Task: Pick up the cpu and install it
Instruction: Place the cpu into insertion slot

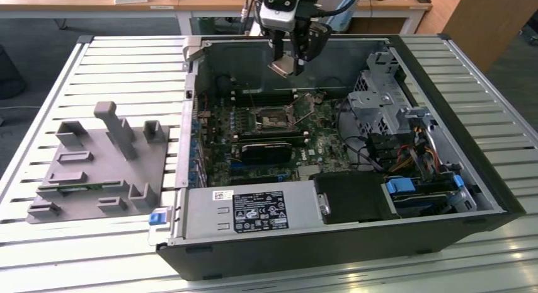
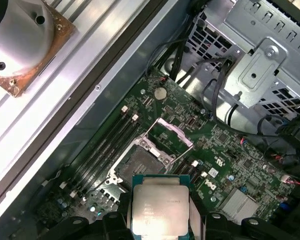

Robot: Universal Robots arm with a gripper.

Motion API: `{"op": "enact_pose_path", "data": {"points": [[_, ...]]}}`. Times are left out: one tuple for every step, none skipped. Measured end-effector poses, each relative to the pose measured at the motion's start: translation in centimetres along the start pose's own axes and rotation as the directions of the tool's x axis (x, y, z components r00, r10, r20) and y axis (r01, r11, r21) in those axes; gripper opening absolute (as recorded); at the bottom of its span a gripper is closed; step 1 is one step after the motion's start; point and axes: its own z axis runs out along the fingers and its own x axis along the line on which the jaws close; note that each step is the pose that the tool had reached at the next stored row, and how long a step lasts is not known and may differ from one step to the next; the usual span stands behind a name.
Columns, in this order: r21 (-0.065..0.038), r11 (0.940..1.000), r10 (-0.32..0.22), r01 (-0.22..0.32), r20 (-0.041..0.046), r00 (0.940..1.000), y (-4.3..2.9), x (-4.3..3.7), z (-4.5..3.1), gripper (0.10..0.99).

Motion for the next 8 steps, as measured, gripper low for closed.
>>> {"op": "enact_pose_path", "data": {"points": [[0.000,1.0000,0.006,-0.006,0.0003,1.0000,-0.10,0.08,0.01,0.541],[0.000,0.9999,0.013,-0.013,0.0006,0.9999,-0.19,0.14,0.02,0.541],[0.000,0.9998,0.019,-0.019,0.0009,0.9998,-0.27,0.21,0.02,0.541],[0.000,0.9997,0.025,-0.025,0.0012,0.9997,-0.36,0.27,0.04,0.541],[0.000,0.9995,0.033,-0.033,0.0016,0.9995,-0.42,0.33,0.05,0.541],[0.001,0.9991,0.042,-0.042,0.0021,0.9991,-0.46,0.37,0.07,0.541],[0.001,0.9985,0.055,-0.055,0.0026,0.9985,-0.49,0.40,0.09,0.541],[0.001,0.9976,0.069,-0.069,0.0033,0.9976,-0.52,0.41,0.11,0.541]]}}
